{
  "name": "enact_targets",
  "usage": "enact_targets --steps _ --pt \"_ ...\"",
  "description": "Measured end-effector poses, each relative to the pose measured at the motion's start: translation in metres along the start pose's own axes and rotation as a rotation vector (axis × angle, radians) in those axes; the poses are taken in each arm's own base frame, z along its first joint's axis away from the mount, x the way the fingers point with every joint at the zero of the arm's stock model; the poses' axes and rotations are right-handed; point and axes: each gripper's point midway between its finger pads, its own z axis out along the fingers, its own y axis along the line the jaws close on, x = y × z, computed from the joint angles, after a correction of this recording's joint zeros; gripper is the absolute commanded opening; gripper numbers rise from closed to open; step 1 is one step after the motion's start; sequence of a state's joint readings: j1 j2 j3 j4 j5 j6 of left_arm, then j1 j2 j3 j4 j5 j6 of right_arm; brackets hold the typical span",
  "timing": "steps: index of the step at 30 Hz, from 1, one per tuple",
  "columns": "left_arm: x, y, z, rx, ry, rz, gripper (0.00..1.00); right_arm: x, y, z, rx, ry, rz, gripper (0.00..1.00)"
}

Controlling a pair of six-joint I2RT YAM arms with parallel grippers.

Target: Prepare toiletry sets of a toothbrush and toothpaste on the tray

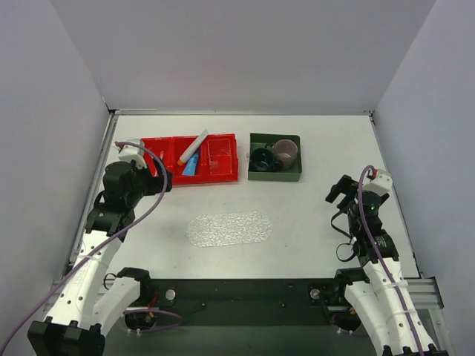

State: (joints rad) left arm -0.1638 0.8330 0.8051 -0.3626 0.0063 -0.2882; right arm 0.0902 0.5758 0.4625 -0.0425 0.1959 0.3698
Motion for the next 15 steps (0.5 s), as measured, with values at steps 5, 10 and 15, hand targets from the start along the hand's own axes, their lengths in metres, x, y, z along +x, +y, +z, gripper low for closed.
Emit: enact_targets --steps 5,10,15 --pt "0.0038 0.0012 0.0034 -0.005 0.017 -0.001 0.94 -0.0019 -0.0007 -0.0008 0.003 -0.008 0.002 0.85" --pt "0.0049 0.0015 0.0047 -0.007 0.022 -0.006 0.95 -0.0025 -0.0005 -0.0012 0.002 -0.011 0.003 0.84" --pt "0.0103 0.0035 0.0093 -0.015 0.046 0.002 0.92 -0.0026 -0.0007 -0.0013 0.003 -0.011 0.004 0.82"
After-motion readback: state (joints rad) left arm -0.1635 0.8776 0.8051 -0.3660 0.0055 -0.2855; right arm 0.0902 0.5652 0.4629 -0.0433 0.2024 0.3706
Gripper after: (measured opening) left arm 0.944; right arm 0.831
